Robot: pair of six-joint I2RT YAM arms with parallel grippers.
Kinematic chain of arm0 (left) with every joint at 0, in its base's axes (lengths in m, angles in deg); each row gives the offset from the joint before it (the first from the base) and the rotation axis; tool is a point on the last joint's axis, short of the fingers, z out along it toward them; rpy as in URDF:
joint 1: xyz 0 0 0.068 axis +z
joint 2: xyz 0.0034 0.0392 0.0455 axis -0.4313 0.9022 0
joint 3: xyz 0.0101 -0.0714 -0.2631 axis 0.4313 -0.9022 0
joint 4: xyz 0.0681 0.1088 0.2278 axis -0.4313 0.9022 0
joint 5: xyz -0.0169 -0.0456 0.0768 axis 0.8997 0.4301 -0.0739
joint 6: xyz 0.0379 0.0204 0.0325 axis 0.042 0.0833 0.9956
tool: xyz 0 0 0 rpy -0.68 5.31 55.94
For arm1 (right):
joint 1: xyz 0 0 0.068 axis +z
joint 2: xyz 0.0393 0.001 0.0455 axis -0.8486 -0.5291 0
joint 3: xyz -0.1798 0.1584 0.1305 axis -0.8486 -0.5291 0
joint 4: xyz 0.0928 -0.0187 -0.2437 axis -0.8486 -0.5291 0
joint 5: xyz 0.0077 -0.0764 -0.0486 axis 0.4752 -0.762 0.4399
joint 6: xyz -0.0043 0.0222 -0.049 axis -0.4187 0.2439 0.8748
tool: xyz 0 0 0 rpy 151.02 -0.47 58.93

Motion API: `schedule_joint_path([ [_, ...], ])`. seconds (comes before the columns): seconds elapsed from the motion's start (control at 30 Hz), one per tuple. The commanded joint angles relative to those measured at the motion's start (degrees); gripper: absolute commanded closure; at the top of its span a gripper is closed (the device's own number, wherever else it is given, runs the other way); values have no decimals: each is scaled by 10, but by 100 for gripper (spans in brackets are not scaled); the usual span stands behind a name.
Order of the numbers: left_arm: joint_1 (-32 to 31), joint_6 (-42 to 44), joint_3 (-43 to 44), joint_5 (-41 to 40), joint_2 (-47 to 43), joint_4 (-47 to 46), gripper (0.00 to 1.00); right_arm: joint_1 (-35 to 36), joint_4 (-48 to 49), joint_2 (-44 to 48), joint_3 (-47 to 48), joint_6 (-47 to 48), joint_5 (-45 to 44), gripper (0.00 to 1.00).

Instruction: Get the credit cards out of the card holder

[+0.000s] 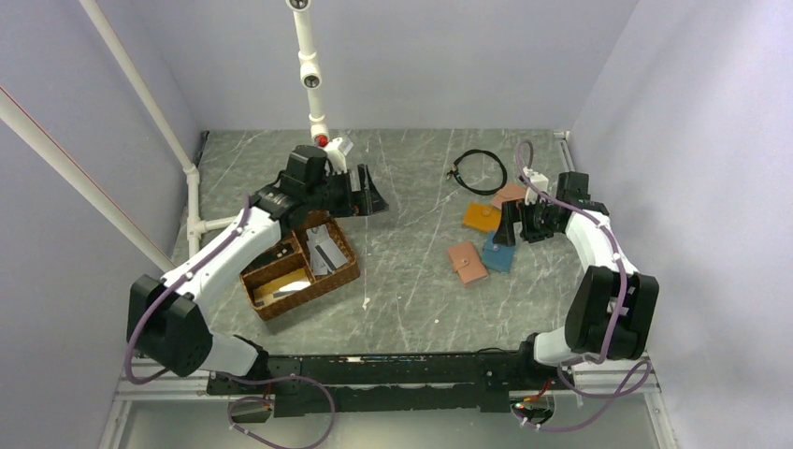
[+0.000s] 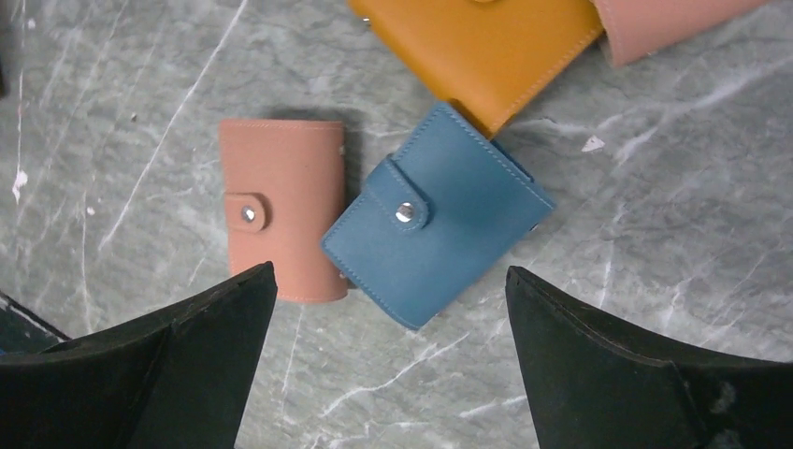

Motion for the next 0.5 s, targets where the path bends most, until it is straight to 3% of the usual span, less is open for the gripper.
schedule_joint_path([
  [0.0, -12, -11, 42, 20, 35, -39, 7, -17, 38, -43, 6, -47, -2, 7],
  [0.27, -19, 17, 78, 47, 77, -36, 7, -19, 13, -122, 76, -56, 35, 14],
  [0.4, -19, 20, 84, 60, 84, -34, 7, 20, -89, -142, 136, 57, 37, 13],
  [0.47, -19, 17, 83, 66, 87, -36, 8, 38, -92, -123, 132, 82, 24, 12],
])
